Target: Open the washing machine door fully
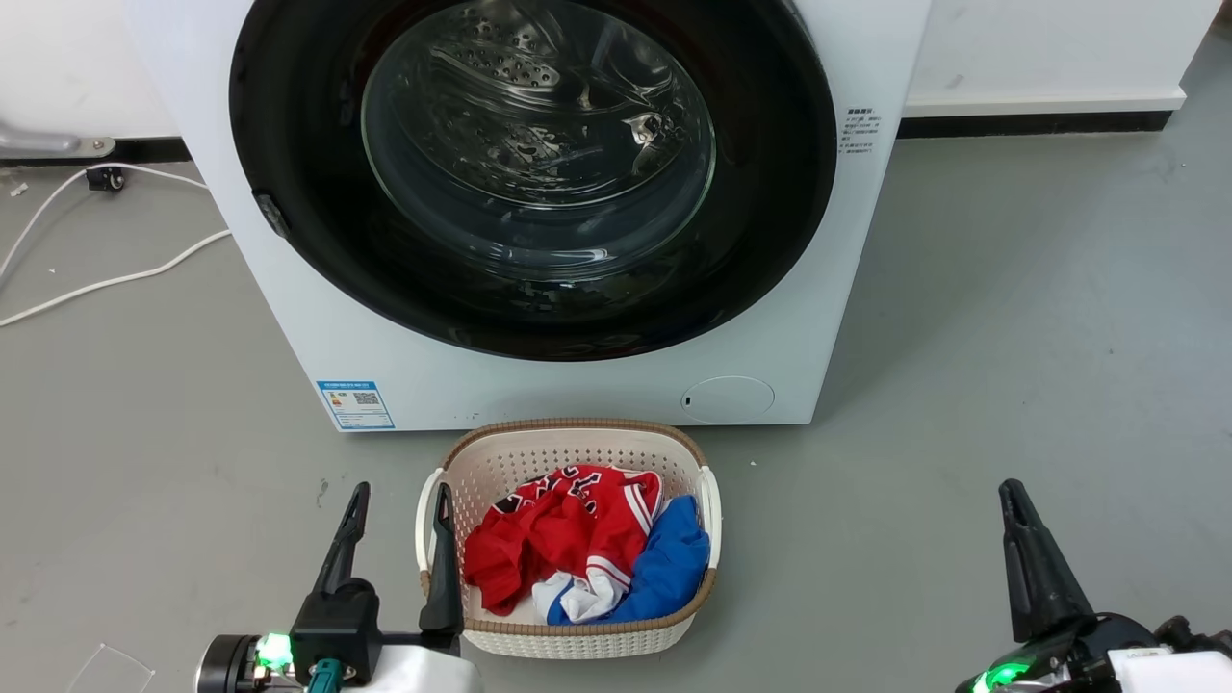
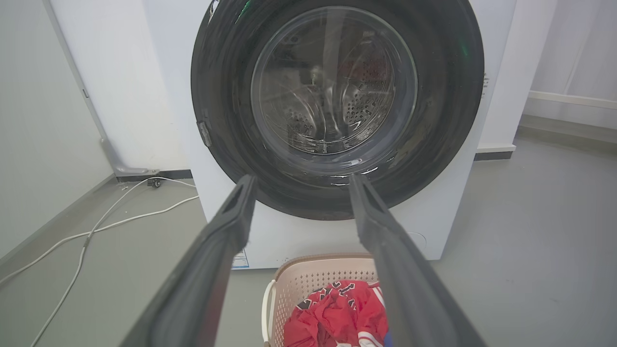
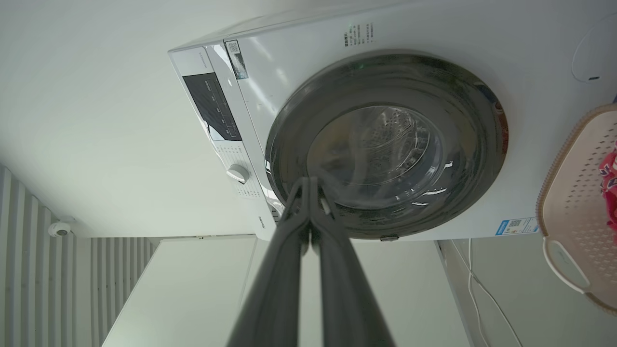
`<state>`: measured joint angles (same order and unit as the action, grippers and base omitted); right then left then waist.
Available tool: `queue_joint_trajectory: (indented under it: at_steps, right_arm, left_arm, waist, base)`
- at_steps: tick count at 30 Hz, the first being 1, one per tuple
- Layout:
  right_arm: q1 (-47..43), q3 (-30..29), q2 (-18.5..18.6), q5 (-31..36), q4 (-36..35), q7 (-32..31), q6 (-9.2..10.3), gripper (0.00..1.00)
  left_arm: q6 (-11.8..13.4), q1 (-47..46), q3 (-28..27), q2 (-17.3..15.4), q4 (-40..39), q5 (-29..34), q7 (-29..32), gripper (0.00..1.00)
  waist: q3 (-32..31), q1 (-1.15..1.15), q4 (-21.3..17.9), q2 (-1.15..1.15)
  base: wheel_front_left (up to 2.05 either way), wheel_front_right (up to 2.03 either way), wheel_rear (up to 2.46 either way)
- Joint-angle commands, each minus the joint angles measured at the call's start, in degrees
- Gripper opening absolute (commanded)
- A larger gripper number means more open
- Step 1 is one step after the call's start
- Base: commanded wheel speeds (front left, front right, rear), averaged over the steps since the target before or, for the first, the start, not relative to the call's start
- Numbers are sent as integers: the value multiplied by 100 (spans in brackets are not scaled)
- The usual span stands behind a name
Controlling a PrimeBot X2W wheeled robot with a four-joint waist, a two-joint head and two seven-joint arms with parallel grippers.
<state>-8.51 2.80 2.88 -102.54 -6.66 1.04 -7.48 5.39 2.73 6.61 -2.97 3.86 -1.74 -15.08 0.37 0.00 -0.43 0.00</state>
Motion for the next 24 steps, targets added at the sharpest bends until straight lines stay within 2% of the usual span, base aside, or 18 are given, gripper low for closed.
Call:
queue_joint_trajectory:
  at_steps: [1, 12, 17, 24]
  right_arm:
    - [-54, -53, -2, 12, -18, -79, -2, 0]
    - [119, -180, -2, 200, 82, -192, -2, 0]
    - [714, -299, -2, 333, 299, -303, -2, 0]
    - [2106, -601, 105, 600, 986, -525, -2, 0]
  left_arm:
    - [20, 32, -23, 12, -21, 33, -14, 100]
    - [56, 19, -29, 12, -64, 55, -15, 100]
    - [62, -120, -45, 12, -136, 84, -15, 100]
    - [34, -427, -28, 11, -233, 123, -14, 100]
  waist:
    - [3, 0, 5, 0]
    - [85, 0, 3, 0]
    - [308, 0, -5, 0]
    - [818, 0, 79, 0]
  base:
    - [0, 0, 0]
    - [0, 0, 0]
    - [0, 0, 0]
    - [0, 0, 0]
